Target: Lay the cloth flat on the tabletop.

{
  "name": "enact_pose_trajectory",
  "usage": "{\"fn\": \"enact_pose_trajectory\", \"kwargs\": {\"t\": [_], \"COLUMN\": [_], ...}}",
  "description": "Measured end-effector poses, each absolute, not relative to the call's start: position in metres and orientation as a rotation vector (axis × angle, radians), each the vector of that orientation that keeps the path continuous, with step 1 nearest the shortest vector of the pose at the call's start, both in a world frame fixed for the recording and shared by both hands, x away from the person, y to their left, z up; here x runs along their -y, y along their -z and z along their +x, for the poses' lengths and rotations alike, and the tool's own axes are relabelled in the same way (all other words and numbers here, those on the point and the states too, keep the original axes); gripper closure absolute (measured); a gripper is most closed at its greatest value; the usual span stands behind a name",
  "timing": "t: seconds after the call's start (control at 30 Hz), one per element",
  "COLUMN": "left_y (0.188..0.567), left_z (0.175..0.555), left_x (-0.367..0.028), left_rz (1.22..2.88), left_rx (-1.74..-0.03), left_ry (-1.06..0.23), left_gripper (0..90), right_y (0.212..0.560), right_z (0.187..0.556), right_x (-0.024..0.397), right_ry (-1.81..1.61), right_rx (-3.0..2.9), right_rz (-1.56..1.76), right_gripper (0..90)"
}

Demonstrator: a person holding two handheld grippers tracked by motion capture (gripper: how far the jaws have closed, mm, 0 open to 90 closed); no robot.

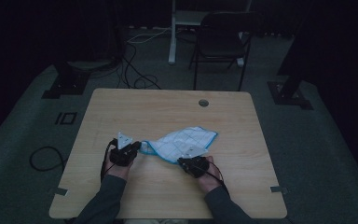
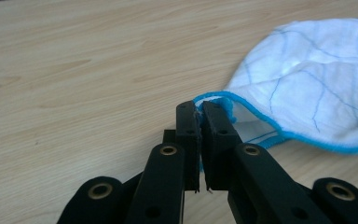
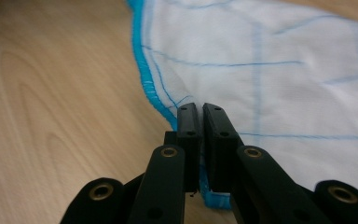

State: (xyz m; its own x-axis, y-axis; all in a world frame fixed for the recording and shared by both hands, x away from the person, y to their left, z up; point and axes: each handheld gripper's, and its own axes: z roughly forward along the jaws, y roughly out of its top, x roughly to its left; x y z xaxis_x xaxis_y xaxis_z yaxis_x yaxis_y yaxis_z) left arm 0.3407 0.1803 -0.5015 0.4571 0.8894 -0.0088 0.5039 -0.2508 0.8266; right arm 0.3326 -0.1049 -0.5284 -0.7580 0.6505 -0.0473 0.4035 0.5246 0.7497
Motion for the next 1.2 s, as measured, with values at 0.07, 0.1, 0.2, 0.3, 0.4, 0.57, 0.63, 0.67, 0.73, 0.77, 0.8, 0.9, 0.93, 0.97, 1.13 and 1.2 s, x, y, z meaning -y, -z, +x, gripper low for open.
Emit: {"fn": "enact_pose_trajectory", "kwargs": {"t": [0.07,0.1,0.2,0.3,0.4,0.57,0.63,0.67,0.73,0.77,0.8,0.9,0.93,0.97,1.13,1.2], "left_y": [0.501,0.501,0.503,0.506,0.506,0.503,0.503,0.503,0.505,0.507,0.508,0.514,0.515,0.517,0.527,0.531], "left_z": [0.338,0.335,0.331,0.330,0.332,0.343,0.351,0.354,0.363,0.369,0.372,0.384,0.386,0.389,0.402,0.407], "left_x": [-0.178,-0.176,-0.170,-0.167,-0.167,-0.160,-0.151,-0.149,-0.141,-0.135,-0.132,-0.119,-0.116,-0.112,-0.100,-0.098], "left_rz": [1.910,1.919,1.938,1.949,1.938,1.938,1.944,1.950,1.964,1.966,1.972,1.977,1.980,1.987,2.017,2.036], "left_rx": [-1.149,-1.132,-1.101,-1.089,-1.096,-1.098,-1.089,-1.091,-1.096,-1.101,-1.099,-1.104,-1.104,-1.105,-1.141,-1.174], "left_ry": [-0.603,-0.597,-0.585,-0.585,-0.580,-0.569,-0.565,-0.566,-0.553,-0.530,-0.517,-0.453,-0.440,-0.425,-0.306,-0.254], "left_gripper": [86.4,86.3,85.1,79.2,74.0,71.7,70.7,69.6,68.1,67.5,66.2,62.6,61.5,60.8,55.8,53.9], "right_y": [0.525,0.524,0.521,0.521,0.523,0.525,0.525,0.525,0.526,0.526,0.526,0.526,0.525,0.525,0.526,0.526], "right_z": [0.333,0.332,0.331,0.328,0.323,0.319,0.319,0.318,0.318,0.317,0.317,0.316,0.315,0.315,0.313,0.313], "right_x": [0.115,0.119,0.137,0.149,0.160,0.172,0.174,0.175,0.177,0.177,0.178,0.178,0.178,0.179,0.182,0.183], "right_ry": [-1.082,-1.083,-1.092,-1.087,-1.080,-1.066,-1.062,-1.060,-1.059,-1.057,-1.057,-1.046,-1.039,-1.039,-1.038,-1.037], "right_rx": [-2.421,-2.412,-2.370,-2.348,-2.336,-2.326,-2.326,-2.325,-2.326,-2.327,-2.328,-2.323,-2.322,-2.321,-2.323,-2.325], "right_rz": [0.901,0.912,0.954,0.985,1.014,1.047,1.050,1.052,1.057,1.053,1.054,1.052,1.045,1.043,1.052,1.052], "right_gripper": [86.5,86.6,86.7,86.8,86.9,86.9,86.9,86.9,86.9,86.9,86.9,86.9,86.9,86.9,86.9,86.9]}}
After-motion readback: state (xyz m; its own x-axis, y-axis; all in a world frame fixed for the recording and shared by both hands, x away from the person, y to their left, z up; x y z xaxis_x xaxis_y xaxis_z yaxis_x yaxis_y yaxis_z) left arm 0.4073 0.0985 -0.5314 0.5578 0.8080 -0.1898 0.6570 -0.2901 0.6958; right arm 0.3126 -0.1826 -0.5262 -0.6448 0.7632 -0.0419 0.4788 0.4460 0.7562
